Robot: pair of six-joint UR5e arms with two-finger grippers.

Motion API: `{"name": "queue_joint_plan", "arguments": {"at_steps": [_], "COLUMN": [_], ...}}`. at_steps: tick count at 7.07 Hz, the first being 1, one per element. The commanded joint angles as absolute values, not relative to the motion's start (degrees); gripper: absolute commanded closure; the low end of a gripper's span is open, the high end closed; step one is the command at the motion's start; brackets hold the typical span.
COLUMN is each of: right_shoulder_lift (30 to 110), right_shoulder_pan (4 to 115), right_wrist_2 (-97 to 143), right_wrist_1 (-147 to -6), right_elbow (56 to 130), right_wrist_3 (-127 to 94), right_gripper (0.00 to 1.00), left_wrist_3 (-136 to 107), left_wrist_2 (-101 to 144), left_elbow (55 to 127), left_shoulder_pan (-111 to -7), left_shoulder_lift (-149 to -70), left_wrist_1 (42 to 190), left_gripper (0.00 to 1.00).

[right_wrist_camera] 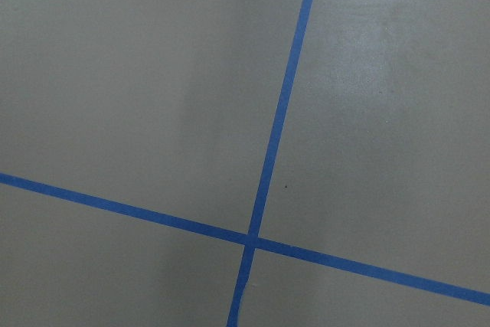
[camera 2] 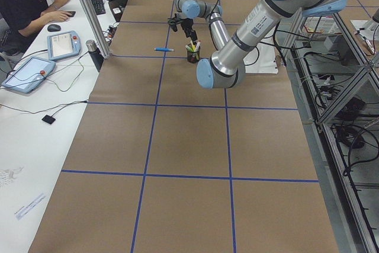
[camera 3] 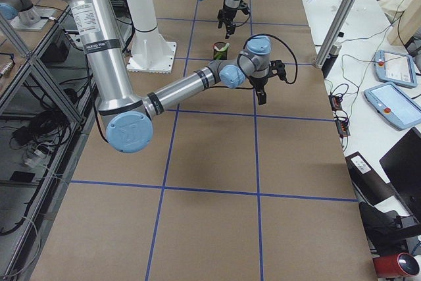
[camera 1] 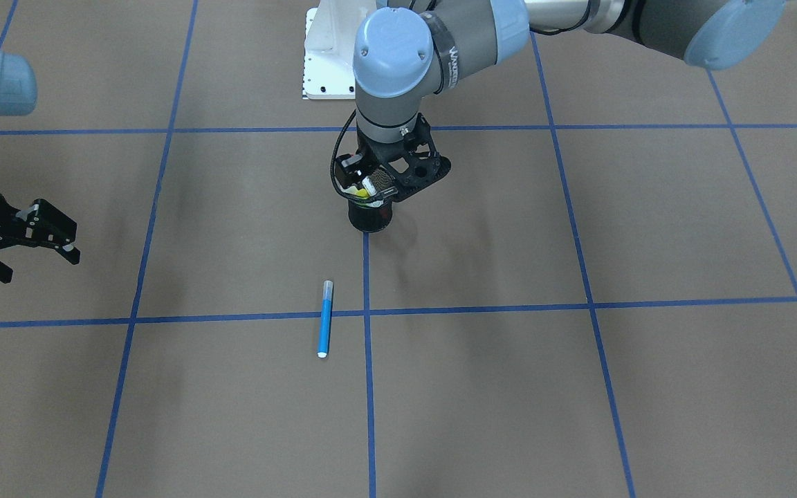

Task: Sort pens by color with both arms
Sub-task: 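Move the left gripper over the black mesh pen cup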

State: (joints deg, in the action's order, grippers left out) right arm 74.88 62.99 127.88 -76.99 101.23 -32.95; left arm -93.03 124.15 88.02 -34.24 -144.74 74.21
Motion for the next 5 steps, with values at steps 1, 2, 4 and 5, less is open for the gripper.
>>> {"name": "queue_joint_plan", "arguments": {"at_steps": [1,2,4,5], "right_shoulder_lift": [75.23,75.23,75.23,75.15], "right_shoulder_pan": [62.93,62.93,62.84,62.75], "right_wrist_2": [127.79,127.71,127.62,127.53], "right_wrist_1": [-76.99,-76.91,-76.82,-76.82], "right_elbow": [101.08,100.81,100.72,100.55], "right_wrist_3": [-32.96,-32.96,-33.05,-32.96], "right_gripper": [0.01,0.01,0.01,0.01], "left_wrist_3": [-94.82,-95.62,-95.54,-95.54], "left_wrist_2": [124.19,124.19,125.32,126.99], "left_elbow": [83.08,83.23,83.75,84.28], "left_shoulder_pan": [-32.79,-32.35,-31.91,-31.90], "left_shoulder_lift": [-147.47,-147.39,-146.69,-146.52], "left_wrist_1": [76.55,76.47,76.29,76.12], "left_gripper": [0.03,0.06,0.06,0.06]}}
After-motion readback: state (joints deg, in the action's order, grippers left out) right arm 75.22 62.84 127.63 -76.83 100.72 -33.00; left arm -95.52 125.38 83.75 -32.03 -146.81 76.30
